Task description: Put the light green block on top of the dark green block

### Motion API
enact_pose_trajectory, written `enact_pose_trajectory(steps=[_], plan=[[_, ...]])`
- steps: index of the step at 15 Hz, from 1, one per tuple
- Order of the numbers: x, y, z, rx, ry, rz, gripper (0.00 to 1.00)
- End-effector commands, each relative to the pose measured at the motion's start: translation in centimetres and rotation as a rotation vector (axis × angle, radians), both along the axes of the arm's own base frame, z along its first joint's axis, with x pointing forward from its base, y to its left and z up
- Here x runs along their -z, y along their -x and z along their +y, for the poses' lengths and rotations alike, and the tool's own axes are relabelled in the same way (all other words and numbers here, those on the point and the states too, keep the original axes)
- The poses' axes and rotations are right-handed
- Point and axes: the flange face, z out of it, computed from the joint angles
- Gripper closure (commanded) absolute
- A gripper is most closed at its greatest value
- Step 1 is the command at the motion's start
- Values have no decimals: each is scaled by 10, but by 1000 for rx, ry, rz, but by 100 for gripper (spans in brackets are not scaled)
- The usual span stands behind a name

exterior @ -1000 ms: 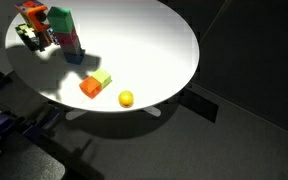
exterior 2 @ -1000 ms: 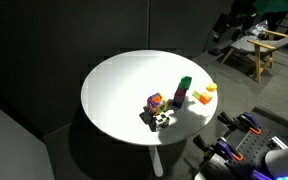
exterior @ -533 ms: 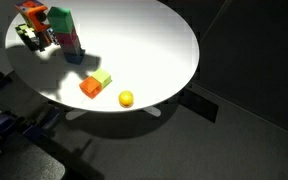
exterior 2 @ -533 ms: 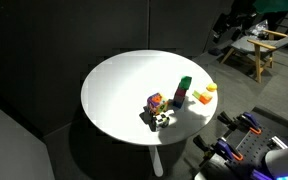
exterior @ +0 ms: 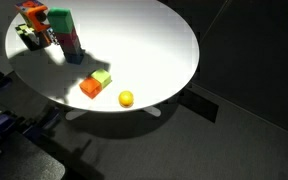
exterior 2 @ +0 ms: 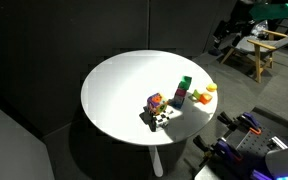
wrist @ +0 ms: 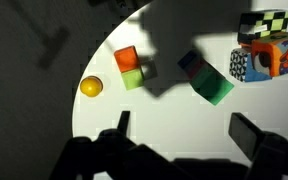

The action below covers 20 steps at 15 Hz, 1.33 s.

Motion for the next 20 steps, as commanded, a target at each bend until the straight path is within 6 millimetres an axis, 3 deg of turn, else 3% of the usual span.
enact_pose_trajectory(steps=[1,9,20], plan=[[12,-11,-23,38,14,10,0],[64,-36,-46,-2,43,-36,0],[133,-79,-63,-92,25,55,0]])
